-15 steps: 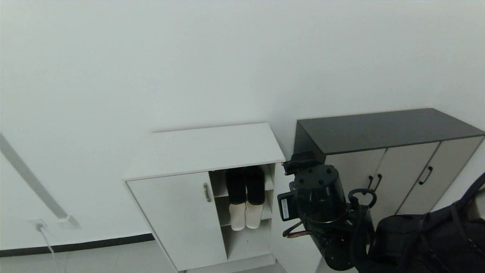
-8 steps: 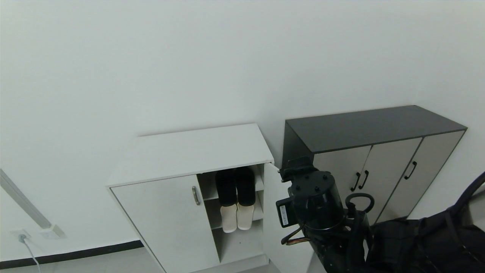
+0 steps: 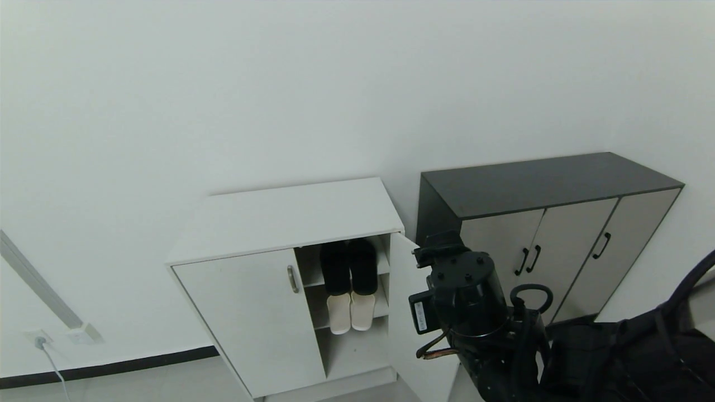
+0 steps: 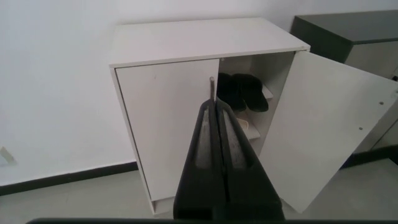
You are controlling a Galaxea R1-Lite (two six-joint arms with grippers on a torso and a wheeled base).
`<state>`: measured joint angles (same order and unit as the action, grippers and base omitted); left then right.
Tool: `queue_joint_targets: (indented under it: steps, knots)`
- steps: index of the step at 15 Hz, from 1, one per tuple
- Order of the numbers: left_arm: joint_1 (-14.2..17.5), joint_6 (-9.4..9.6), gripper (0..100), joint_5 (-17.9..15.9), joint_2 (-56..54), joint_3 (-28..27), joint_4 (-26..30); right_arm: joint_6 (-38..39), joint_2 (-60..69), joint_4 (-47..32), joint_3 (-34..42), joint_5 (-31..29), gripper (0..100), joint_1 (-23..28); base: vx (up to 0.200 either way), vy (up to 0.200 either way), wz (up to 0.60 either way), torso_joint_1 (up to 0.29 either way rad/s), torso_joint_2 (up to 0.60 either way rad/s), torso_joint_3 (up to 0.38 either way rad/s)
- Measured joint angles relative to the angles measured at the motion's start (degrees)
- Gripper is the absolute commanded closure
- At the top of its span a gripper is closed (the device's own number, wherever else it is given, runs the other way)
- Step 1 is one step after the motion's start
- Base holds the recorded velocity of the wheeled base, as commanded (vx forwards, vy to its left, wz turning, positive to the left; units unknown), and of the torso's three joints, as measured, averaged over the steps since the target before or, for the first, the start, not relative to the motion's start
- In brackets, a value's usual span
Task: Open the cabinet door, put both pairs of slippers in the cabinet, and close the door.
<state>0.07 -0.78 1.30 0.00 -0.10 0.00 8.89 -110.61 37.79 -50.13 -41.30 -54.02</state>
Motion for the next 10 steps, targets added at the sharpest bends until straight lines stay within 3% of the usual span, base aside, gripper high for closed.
queue_joint_targets:
  steps: [10]
  knots:
    - [0.00, 0.02, 100, 0.00, 0.00, 0.02, 0.00, -0.55, -1.07, 3.40, 0.07, 0.24, 100, 2.17, 0.000, 0.000, 0.00, 0.000, 0.00, 0.000]
